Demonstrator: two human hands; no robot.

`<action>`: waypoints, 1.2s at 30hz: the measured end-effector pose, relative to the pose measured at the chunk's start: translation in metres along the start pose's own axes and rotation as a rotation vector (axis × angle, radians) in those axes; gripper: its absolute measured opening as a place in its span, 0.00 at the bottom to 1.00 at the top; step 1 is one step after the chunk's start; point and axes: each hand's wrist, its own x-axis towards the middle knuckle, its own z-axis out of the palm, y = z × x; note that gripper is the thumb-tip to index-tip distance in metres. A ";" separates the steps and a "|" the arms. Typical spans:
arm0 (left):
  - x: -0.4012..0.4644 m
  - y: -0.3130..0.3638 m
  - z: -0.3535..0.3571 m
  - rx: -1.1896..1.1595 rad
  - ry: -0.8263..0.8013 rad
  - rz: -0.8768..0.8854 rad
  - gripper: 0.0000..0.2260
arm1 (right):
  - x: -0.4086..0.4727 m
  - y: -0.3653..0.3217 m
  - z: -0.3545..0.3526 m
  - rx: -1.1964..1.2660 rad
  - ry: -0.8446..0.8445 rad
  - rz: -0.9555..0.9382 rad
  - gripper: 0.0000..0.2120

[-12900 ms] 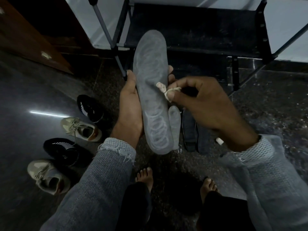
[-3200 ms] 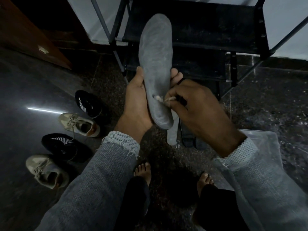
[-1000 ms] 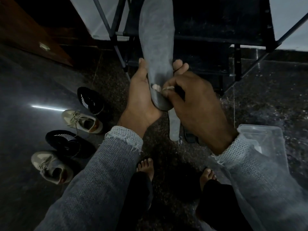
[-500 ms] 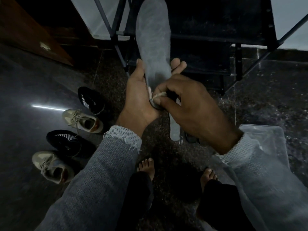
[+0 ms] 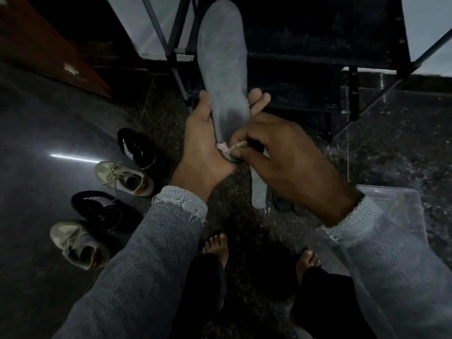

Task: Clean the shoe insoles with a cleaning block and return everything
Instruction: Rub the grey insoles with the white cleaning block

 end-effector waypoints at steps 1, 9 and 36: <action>0.002 0.000 -0.001 -0.013 -0.004 0.002 0.29 | -0.002 0.002 -0.002 -0.013 -0.013 0.000 0.04; 0.001 -0.007 -0.004 0.070 -0.110 -0.091 0.35 | 0.004 0.008 -0.002 -0.093 0.234 0.139 0.07; 0.000 -0.016 -0.001 0.124 0.002 -0.092 0.31 | 0.006 0.003 0.006 0.060 0.297 0.146 0.03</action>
